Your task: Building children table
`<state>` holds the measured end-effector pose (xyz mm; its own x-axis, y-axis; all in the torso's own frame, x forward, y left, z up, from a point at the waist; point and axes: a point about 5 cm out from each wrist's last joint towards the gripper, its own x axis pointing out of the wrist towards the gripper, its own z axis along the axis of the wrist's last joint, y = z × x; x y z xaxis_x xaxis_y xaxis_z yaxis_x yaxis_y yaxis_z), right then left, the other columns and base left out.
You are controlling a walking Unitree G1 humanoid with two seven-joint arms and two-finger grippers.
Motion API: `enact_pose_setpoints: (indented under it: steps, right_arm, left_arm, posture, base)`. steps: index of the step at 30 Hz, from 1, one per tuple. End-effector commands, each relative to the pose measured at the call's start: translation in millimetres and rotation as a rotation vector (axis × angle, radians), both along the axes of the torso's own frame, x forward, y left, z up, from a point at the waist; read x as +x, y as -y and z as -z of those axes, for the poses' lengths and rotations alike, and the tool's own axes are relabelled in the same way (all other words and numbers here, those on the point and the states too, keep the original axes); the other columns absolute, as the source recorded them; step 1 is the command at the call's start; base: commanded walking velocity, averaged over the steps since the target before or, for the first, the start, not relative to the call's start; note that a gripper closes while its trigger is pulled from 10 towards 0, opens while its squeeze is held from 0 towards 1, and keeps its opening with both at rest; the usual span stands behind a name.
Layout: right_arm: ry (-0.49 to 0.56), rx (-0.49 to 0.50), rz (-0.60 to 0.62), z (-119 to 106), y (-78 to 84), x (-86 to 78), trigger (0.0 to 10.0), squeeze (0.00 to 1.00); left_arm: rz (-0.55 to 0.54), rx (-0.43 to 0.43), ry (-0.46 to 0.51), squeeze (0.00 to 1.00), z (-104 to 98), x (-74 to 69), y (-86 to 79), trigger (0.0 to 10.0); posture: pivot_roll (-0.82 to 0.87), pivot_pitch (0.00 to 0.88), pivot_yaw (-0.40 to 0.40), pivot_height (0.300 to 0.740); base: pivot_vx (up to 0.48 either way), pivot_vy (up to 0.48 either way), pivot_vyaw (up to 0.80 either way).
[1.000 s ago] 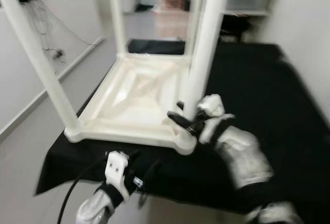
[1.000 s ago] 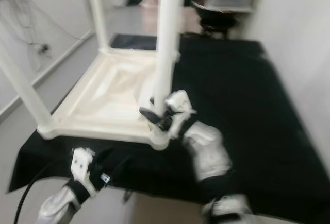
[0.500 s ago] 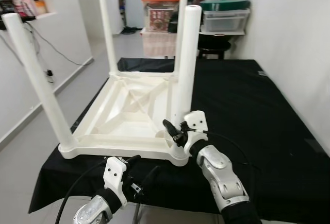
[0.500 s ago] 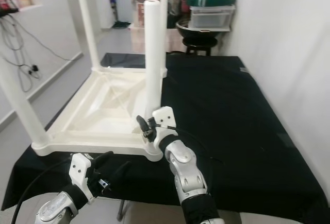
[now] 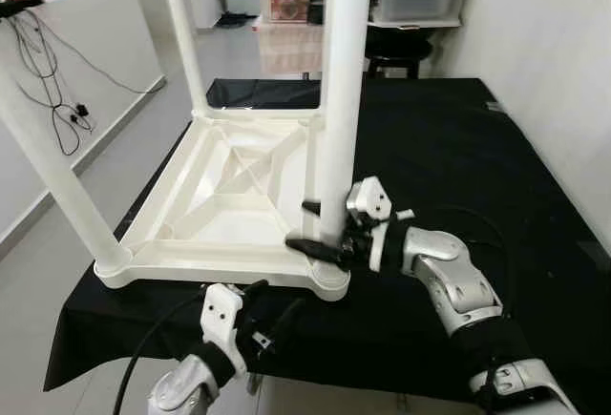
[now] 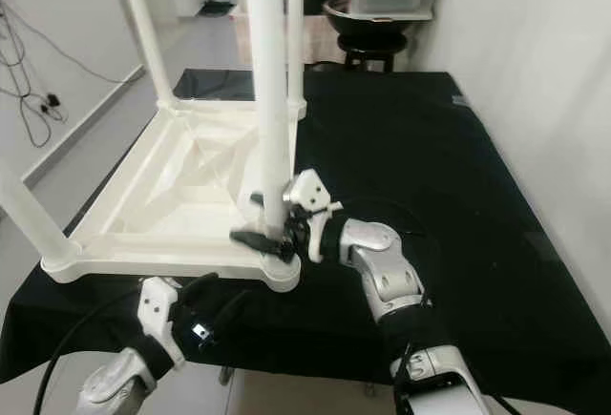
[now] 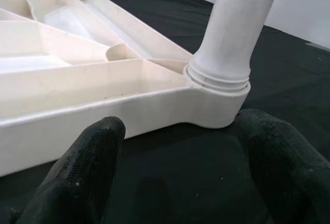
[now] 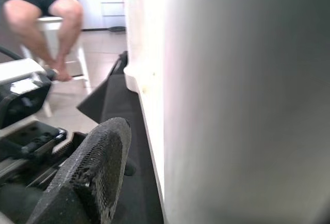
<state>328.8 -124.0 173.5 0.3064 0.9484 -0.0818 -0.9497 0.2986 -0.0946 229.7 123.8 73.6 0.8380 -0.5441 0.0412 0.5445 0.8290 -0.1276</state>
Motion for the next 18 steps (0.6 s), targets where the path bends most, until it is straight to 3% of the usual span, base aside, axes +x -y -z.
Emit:
enact_pose_setpoints:
  steps: [1,5,6,7,9,18]
  right_arm:
    - [-0.005,0.024,-0.066,-7,-1.3,-0.9,10.0,0.0]
    - [-0.005,0.009,-0.088,-14,9.5,6.1,10.0,0.0]
    - [-0.009,0.013,-0.088,-16,12.0,9.3,7.4,0.0]
    - [-0.013,0.021,-0.089,-17,13.1,11.1,0.4,0.0]
    - [-0.018,0.03,-0.099,-17,13.8,11.9,0.0,0.0]
    - [-0.065,0.061,-0.122,-8,19.2,6.0,0.0,0.0]
  left_arm:
    - [-0.005,0.012,-0.004,0.0,3,-1.4,-0.5,10.0]
    - [-0.006,0.012,-0.004,0.0,3,-1.8,-0.9,10.0]
    - [-0.006,0.012,-0.004,0.0,3,-1.9,-1.1,10.0]
    - [-0.005,0.013,-0.005,0.0,3,-2.1,-1.2,10.0]
    - [-0.005,0.014,-0.005,0.0,3,-2.1,-1.2,10.0]
    - [-0.003,0.013,-0.008,0.0,3,-2.9,-1.1,10.0]
  posture:
    - [0.02,0.0,-0.016,0.74]
    - [0.02,0.0,-0.015,0.74]
    - [0.02,0.0,-0.012,0.74]
    - [0.02,0.0,-0.009,0.74]
    - [0.02,0.0,-0.009,0.74]
    - [0.01,0.0,-0.004,0.74]
  base:
    - [0.0,0.0,0.0]
    - [0.0,0.0,0.0]
    - [0.0,0.0,0.0]
    - [0.0,0.0,0.0]
    - [0.0,0.0,0.0]
    - [0.0,0.0,0.0]
